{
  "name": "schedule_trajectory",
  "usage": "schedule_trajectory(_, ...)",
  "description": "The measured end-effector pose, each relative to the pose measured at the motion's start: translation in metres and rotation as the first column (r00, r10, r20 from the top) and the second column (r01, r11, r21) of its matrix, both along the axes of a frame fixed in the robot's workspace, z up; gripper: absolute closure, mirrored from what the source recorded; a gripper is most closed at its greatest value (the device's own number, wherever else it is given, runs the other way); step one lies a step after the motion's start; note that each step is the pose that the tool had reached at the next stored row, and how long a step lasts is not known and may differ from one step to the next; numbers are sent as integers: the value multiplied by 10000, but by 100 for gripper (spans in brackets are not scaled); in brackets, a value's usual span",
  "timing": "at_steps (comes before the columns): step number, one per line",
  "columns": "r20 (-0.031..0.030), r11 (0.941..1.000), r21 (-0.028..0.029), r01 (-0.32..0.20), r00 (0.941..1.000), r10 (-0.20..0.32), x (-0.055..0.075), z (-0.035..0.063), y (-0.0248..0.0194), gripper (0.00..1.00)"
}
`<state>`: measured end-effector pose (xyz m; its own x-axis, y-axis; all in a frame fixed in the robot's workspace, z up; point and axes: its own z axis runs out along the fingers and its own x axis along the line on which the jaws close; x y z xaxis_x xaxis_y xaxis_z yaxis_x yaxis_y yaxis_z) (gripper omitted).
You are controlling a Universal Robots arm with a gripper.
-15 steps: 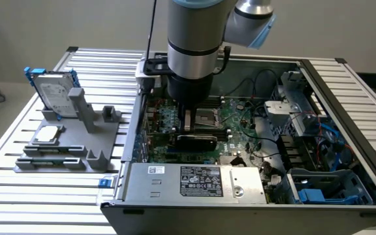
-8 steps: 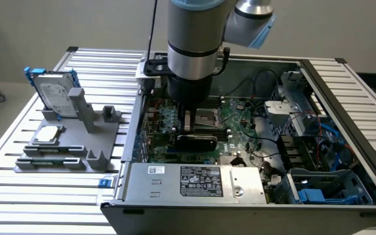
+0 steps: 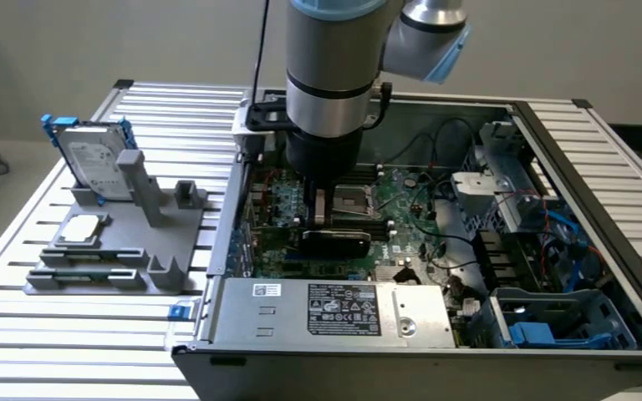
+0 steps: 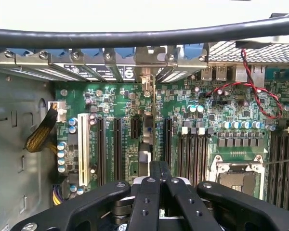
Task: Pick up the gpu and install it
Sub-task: 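Press down on the gpu until it lock into place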
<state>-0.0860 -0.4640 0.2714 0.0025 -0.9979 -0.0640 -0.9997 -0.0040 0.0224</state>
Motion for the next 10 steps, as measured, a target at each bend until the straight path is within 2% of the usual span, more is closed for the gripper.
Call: schedule_trajectory(10,1,10000,-1,0,10000,0,0,-34,6,89)
